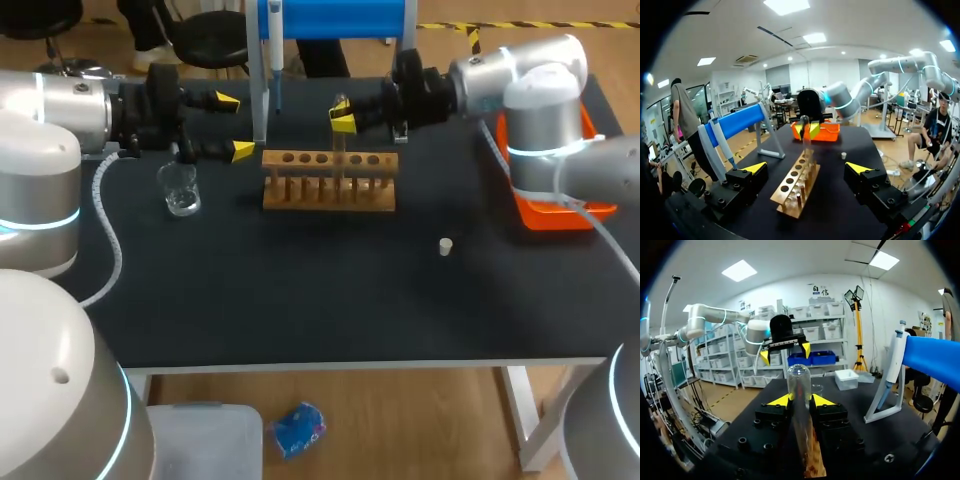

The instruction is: Invert the test tube, pick up the pipette, mount the tip to pipette, aspirate from beaker and dispense into the tube, eject the tip, return the pipette, and cap with the stopper.

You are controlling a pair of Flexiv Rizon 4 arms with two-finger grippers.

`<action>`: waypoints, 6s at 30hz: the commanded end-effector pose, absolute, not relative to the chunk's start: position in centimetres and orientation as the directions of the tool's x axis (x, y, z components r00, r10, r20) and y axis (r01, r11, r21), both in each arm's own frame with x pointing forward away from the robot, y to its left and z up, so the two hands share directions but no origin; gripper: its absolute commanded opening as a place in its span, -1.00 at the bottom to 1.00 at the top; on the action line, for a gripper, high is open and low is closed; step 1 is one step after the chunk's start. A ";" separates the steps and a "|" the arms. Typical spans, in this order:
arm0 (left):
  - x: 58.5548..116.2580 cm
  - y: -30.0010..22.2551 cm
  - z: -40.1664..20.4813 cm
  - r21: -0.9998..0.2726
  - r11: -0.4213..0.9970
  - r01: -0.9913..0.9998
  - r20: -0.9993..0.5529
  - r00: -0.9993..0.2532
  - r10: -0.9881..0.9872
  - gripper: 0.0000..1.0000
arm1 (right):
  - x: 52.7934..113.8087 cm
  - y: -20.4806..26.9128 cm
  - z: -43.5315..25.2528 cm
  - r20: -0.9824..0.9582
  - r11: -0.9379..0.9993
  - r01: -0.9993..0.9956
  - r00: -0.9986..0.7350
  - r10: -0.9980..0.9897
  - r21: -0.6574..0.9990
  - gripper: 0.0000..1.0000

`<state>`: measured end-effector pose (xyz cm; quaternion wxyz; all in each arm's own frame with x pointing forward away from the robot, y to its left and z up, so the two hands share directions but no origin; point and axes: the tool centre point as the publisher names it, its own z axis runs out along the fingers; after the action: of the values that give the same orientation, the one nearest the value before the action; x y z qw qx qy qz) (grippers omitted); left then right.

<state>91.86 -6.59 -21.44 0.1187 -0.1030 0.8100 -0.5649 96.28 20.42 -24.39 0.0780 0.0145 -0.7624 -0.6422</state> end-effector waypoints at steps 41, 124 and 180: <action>91.8 -6.6 -21.5 -0.940 0.340 -0.032 -0.077 -0.951 -0.301 1.00 | 95.5 18.6 -17.2 0.042 0.146 0.028 -0.994 -0.097 0.989 -1.00; 91.8 -6.6 -21.5 -0.940 0.340 -0.032 -0.077 -0.951 -0.301 1.00 | 99.2 18.5 -18.9 0.993 0.245 0.963 -0.094 -0.070 0.108 -1.00; 87.4 -19.3 -17.7 0.065 0.293 0.954 -0.996 0.044 0.080 1.00 | 99.2 18.5 -18.9 0.993 0.245 0.963 -0.094 -0.070 0.108 -1.00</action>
<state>87.93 -18.17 -18.28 0.5592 0.4331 0.5403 -0.4557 99.17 18.58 -19.01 0.5471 -0.3930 -0.5676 -0.4734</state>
